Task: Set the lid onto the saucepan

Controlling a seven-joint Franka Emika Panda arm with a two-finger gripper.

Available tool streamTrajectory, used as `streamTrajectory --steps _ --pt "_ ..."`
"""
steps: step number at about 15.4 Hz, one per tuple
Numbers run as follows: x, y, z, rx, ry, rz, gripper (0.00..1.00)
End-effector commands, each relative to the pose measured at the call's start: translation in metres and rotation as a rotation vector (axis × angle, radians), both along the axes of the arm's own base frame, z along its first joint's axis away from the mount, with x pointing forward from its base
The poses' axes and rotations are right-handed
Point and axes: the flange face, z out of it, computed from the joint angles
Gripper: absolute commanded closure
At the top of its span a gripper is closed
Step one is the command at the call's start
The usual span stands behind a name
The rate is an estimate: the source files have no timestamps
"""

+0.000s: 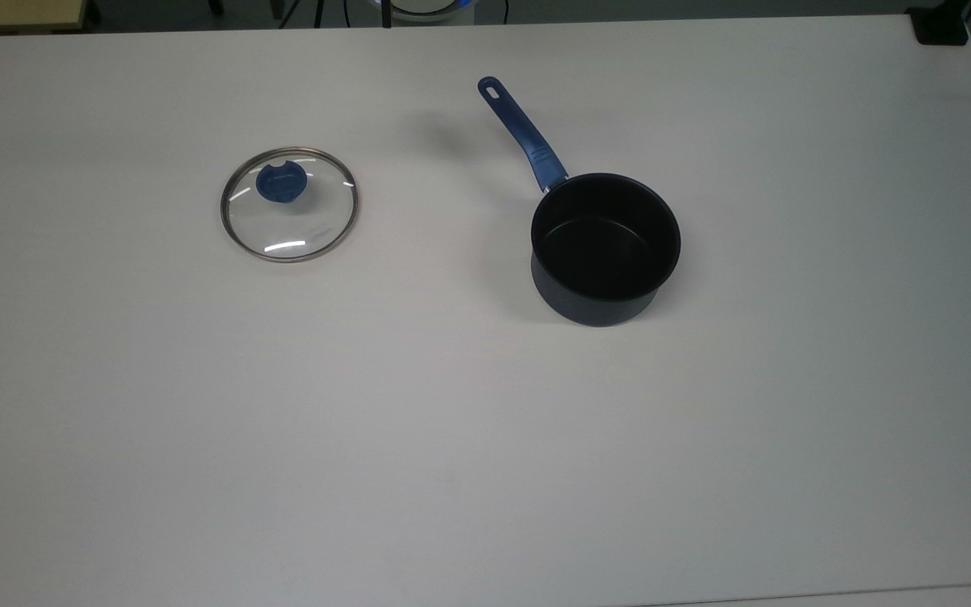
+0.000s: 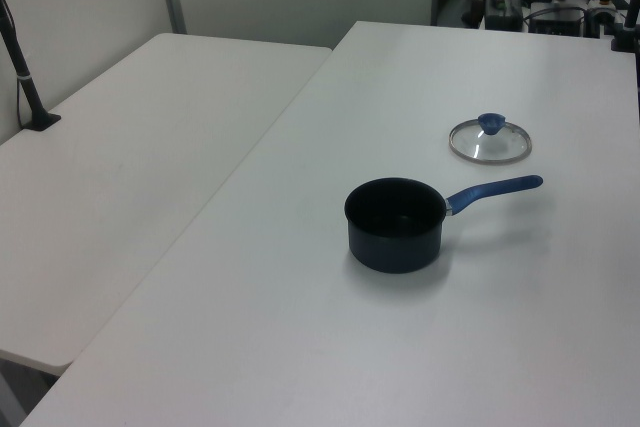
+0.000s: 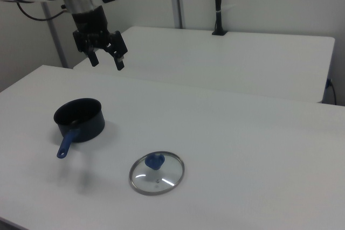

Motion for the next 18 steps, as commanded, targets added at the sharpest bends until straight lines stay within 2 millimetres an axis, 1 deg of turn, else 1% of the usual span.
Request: streamTrajectory --steps 1,8,12,15,17,18 --pt "-0.004 0.002 0.003 0.017 -0.003 0.019 0.00" --pt "-0.004 0.004 0.002 0.017 -0.002 0.024 0.00" --pt "-0.003 0.000 0.003 0.014 -0.005 0.047 0.00" --pt "0.000 -0.016 -0.003 -0.001 0.011 0.182 0.00" --pt "0.006 -0.028 -0.013 -0.017 0.021 0.191 0.00" --pt "0.010 -0.038 -0.020 -0.026 0.026 0.175 0.00"
